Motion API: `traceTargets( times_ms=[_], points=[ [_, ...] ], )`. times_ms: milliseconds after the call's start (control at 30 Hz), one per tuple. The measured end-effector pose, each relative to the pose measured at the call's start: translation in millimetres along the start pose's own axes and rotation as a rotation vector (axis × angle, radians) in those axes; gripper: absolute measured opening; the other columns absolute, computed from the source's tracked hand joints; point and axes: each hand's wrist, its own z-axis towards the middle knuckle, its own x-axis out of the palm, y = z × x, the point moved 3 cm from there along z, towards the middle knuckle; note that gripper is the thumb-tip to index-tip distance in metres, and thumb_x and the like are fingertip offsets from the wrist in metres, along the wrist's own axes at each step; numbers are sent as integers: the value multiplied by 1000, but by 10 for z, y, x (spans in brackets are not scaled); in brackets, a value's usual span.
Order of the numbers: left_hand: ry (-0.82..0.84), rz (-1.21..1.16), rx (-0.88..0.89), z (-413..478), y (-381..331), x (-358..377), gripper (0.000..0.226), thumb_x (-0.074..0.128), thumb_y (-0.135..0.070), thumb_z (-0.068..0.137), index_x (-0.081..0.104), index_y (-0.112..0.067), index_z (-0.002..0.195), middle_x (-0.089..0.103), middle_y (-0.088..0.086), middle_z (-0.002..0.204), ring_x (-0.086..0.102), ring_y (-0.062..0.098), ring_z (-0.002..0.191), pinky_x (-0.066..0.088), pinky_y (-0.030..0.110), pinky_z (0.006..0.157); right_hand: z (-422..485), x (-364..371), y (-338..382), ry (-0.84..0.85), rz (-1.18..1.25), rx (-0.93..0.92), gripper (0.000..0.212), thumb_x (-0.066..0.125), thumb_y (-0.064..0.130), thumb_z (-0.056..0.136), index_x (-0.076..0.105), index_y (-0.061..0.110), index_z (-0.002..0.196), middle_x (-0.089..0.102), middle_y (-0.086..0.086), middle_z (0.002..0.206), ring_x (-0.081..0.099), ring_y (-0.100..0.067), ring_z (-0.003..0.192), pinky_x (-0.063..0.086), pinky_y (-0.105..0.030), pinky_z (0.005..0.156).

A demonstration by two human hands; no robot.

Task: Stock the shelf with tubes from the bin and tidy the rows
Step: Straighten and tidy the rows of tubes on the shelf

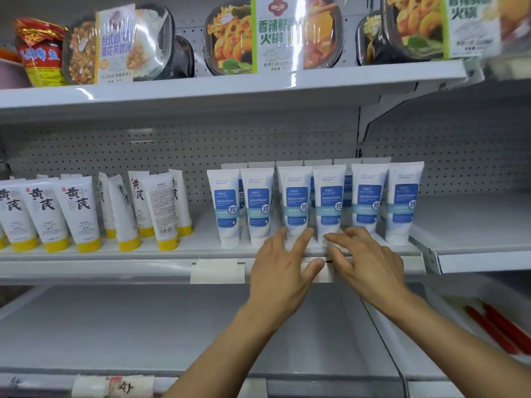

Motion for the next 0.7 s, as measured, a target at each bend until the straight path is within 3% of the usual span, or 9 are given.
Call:
traceTargets(
  times_ms=[200, 400, 700],
  points=[
    [71, 133, -82, 180, -51, 68, 99, -13, -85, 67, 34, -43, 144, 41, 8, 145, 42, 30, 128, 35, 39, 105, 68, -30, 8, 111, -16, -57, 38, 40, 56, 94, 53, 47, 128, 54, 10, 133, 57, -21, 115, 46, -34, 87],
    [104, 171, -103, 194, -67, 86, 89, -5, -74, 72, 34, -40, 145, 51, 7, 133, 47, 27, 121, 36, 37, 100, 94, 0, -10, 123, 8, -88, 37, 42, 53, 93, 52, 48, 128, 57, 10, 131, 58, -21, 113, 49, -35, 87],
    [102, 166, -115, 185, -68, 88, 87, -5, -74, 74, 32, -40, 145, 51, 4, 132, 47, 23, 123, 36, 36, 100, 97, 10, -37, 128, -8, -116, 42, 39, 59, 91, 50, 47, 130, 55, 8, 133, 59, -23, 113, 48, -34, 86]
  ],
)
